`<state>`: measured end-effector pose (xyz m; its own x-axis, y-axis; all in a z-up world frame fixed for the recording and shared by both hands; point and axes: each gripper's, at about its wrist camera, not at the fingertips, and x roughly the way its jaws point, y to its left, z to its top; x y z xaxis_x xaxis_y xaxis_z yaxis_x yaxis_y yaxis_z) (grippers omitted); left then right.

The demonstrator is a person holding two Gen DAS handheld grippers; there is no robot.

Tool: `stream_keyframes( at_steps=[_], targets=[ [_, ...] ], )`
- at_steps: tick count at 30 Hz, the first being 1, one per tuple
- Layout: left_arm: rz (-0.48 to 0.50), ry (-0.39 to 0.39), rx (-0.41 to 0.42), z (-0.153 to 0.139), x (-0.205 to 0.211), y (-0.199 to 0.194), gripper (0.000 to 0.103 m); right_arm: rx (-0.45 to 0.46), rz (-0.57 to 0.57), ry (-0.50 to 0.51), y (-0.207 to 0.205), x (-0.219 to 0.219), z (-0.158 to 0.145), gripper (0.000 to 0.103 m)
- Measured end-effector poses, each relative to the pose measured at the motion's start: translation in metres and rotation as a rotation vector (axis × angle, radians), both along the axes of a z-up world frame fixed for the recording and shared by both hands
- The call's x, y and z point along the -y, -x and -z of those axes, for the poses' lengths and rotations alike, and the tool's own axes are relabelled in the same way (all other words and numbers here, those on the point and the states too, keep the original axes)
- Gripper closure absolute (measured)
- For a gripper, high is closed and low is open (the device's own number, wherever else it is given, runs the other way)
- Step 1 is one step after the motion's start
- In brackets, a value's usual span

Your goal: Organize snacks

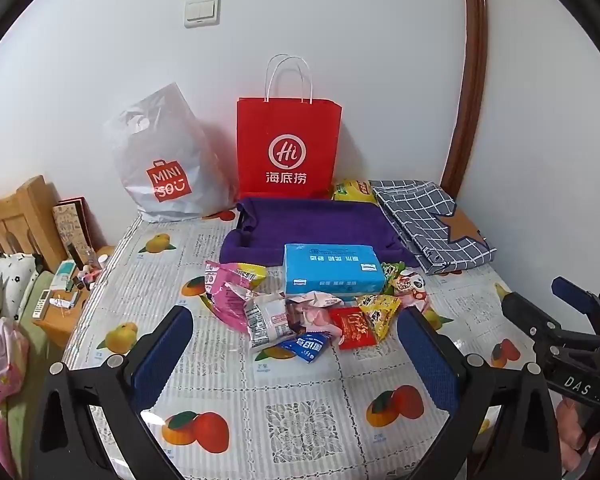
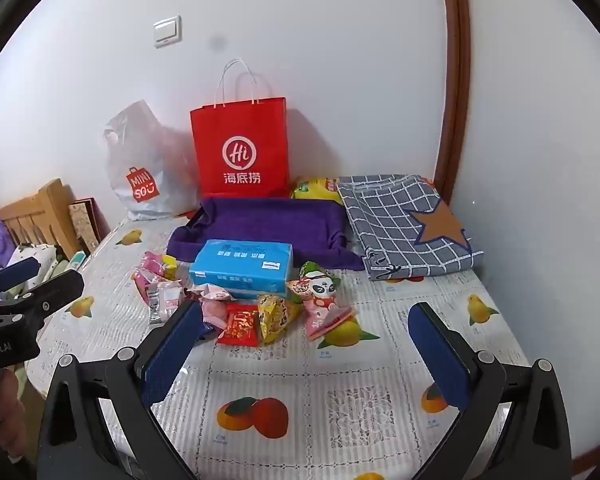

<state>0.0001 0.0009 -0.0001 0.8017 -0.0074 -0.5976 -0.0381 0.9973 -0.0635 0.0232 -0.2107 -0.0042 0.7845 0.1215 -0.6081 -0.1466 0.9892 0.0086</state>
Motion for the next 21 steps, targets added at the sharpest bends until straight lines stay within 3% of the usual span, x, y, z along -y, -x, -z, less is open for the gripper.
stream_keyframes(
  at_steps=[21],
  targets=[
    [-0.005, -0.013, 0.017, -0.0053, 0.0016, 0.0084, 0.001, -0.030, 0.011, -0.023, 0.0027, 0.0017, -0.0034, 0.001]
  ],
)
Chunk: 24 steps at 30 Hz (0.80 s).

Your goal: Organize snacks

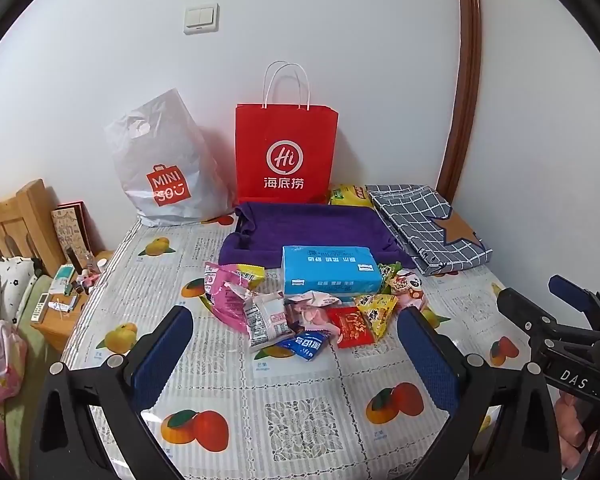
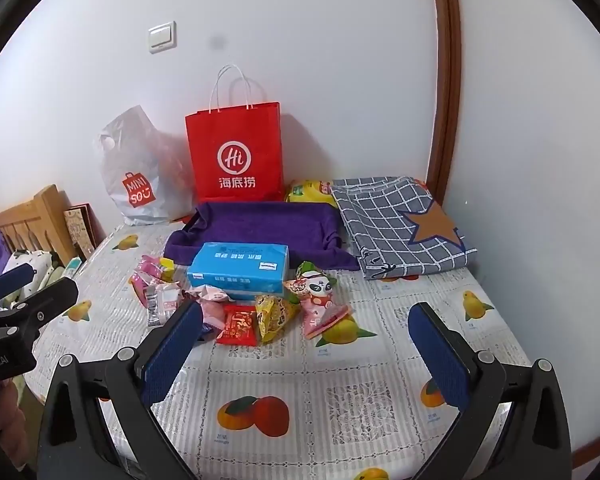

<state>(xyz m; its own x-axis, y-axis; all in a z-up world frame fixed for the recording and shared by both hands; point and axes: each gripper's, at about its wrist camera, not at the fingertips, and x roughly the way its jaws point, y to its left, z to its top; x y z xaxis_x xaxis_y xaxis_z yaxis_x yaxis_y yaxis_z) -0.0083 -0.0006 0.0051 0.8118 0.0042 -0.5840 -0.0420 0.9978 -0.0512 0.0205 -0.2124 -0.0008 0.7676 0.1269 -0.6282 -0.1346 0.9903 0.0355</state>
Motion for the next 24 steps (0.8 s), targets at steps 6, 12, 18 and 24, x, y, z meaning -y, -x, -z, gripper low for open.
stream_keyframes(
  at_steps=[6, 12, 18, 24],
  targets=[
    [-0.003, 0.005, -0.004, -0.0013, -0.0007, 0.0016, 0.001, 0.004, 0.005, 0.000, 0.0039, -0.0026, 0.0031, 0.001],
    [-0.006, 0.006, -0.008, 0.0004, -0.0016, 0.0012, 0.001, -0.003, 0.009, -0.007, 0.0026, -0.0020, 0.0061, 0.001],
    [-0.010, 0.009, -0.004, 0.0016, -0.0035, -0.0014, 0.001, 0.007, 0.010, -0.009, 0.0060, -0.0051, 0.0068, 0.001],
    [-0.015, 0.019, 0.002, 0.0011, -0.0068, -0.0023, 0.001, 0.003, 0.006, -0.026, 0.0067, -0.0069, 0.0031, 0.001]
  ],
)
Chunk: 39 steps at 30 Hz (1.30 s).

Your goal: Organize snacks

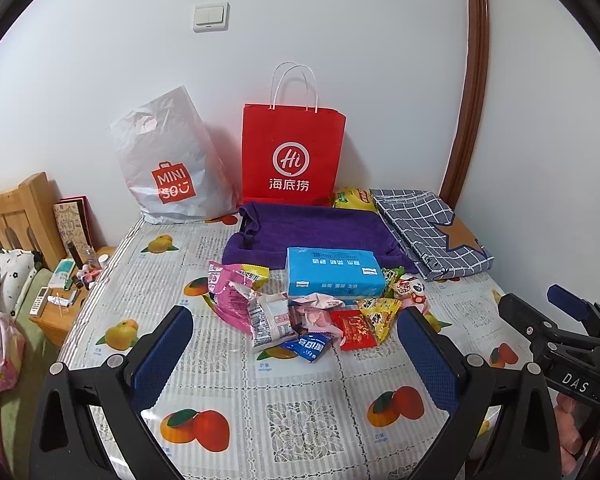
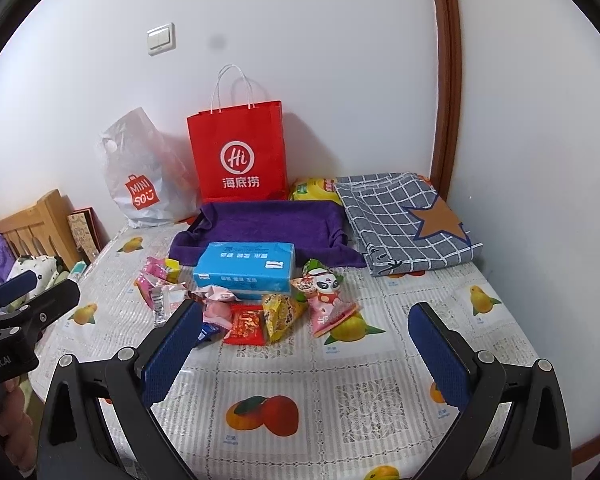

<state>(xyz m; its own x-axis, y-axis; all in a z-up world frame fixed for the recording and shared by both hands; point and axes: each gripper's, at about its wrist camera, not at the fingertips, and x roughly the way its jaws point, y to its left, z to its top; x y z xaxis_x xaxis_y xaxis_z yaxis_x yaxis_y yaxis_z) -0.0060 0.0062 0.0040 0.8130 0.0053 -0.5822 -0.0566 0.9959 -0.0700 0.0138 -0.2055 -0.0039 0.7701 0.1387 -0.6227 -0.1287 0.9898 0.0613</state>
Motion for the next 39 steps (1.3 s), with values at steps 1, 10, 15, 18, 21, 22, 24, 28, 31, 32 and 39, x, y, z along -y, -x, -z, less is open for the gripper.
stream_keyframes(
  at_steps=[1, 10, 15, 18, 21, 22, 24, 28, 31, 32, 39],
  targets=[
    [-0.002, -0.001, 0.003, 0.000, 0.000, 0.001, 0.001, 0.000, -0.001, 0.003, 0.000, -0.001, -0.001, 0.001],
    [0.001, -0.002, 0.014, 0.000, 0.000, 0.006, 0.001, 0.012, 0.005, 0.001, 0.003, -0.001, -0.006, 0.001],
    [0.001, -0.001, 0.015, 0.000, 0.000, 0.006, 0.001, 0.019, 0.004, 0.000, 0.005, -0.001, -0.008, 0.001],
    [0.001, -0.003, 0.015, 0.000, -0.001, 0.006, 0.001, 0.019, 0.005, 0.001, 0.004, -0.001, -0.008, 0.001],
    [0.003, -0.006, 0.013, 0.000, -0.001, 0.007, 0.001, 0.018, 0.007, -0.002, 0.004, 0.000, -0.008, 0.001],
    [0.003, -0.008, 0.011, -0.001, 0.000, 0.007, 0.001, 0.016, 0.008, -0.004, 0.004, 0.000, -0.008, 0.001],
    [0.004, -0.009, 0.012, -0.002, 0.000, 0.007, 0.001, 0.015, 0.010, -0.007, 0.004, 0.000, -0.008, 0.001],
    [0.002, -0.007, 0.008, -0.002, 0.001, 0.007, 0.001, 0.017, 0.006, -0.006, 0.004, 0.001, -0.008, 0.001],
    [0.001, -0.004, 0.008, -0.004, 0.001, 0.006, 0.001, 0.019, 0.003, -0.009, 0.004, 0.000, -0.008, 0.001],
    [-0.002, -0.005, 0.008, -0.004, 0.002, 0.006, 0.001, 0.018, 0.002, -0.010, 0.004, -0.001, -0.008, 0.001],
    [0.008, 0.017, 0.000, 0.001, 0.000, -0.006, 0.001, 0.013, 0.006, -0.005, 0.000, -0.002, -0.008, 0.001]
  ],
)
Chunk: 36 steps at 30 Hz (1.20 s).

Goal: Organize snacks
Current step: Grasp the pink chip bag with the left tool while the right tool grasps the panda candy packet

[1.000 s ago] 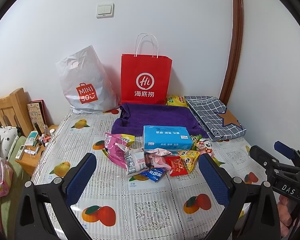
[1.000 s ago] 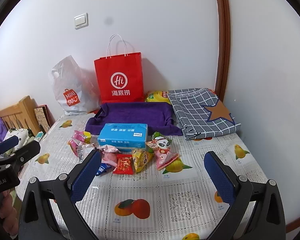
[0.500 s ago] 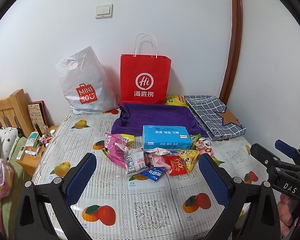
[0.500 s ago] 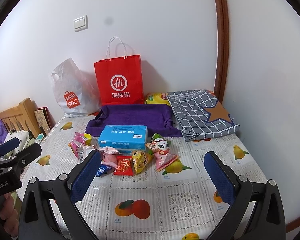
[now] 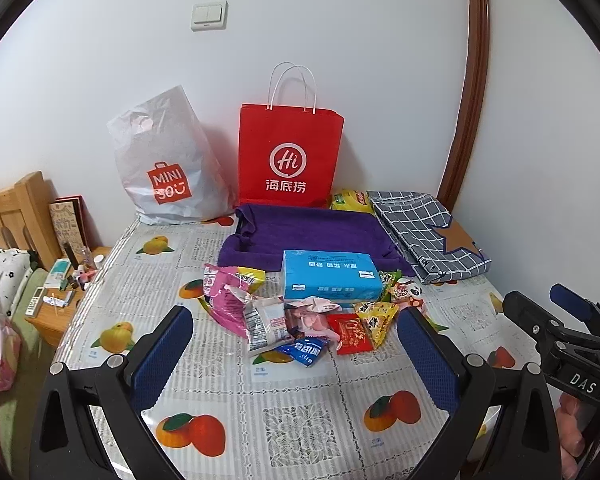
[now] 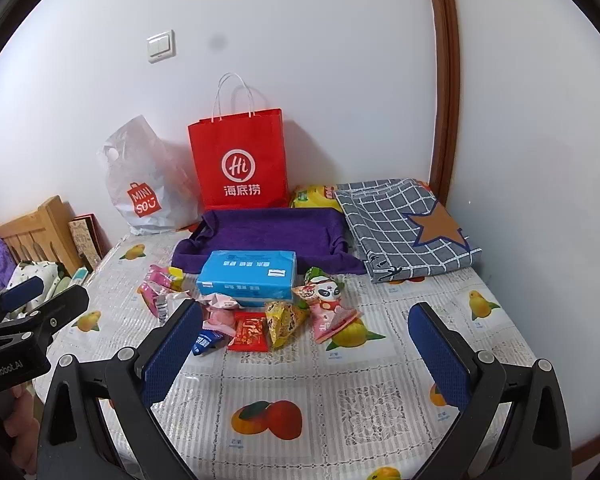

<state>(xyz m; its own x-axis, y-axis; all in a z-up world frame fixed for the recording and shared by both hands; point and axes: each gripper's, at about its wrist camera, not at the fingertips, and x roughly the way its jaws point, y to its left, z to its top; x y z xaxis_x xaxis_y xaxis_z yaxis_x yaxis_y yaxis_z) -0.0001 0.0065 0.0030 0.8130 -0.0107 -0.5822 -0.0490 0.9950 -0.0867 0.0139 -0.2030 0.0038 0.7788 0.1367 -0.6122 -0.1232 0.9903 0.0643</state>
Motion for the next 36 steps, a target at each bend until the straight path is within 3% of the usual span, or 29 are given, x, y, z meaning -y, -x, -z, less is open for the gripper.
stream_keyframes(
  at_steps=[10, 20, 26, 30, 36],
  targets=[
    [-0.015, 0.023, -0.023, 0.013, -0.012, -0.021, 0.001, -0.017, -0.022, -0.005, -0.019, -0.006, 0.006, 0.001],
    [-0.029, -0.004, -0.091, 0.032, -0.028, -0.059, 0.001, -0.034, -0.032, -0.040, -0.052, 0.001, 0.023, 0.001],
    [-0.052, -0.008, -0.128, 0.054, -0.041, -0.081, 0.001, -0.098, -0.009, -0.007, -0.086, 0.016, 0.055, 0.004],
    [-0.086, 0.005, -0.169, 0.074, -0.054, -0.095, 0.001, -0.161, -0.008, 0.008, -0.105, 0.025, 0.086, 0.016],
    [-0.115, -0.006, -0.223, 0.096, -0.067, -0.110, 0.001, -0.264, -0.028, 0.002, -0.137, 0.031, 0.135, 0.024]
  ],
)
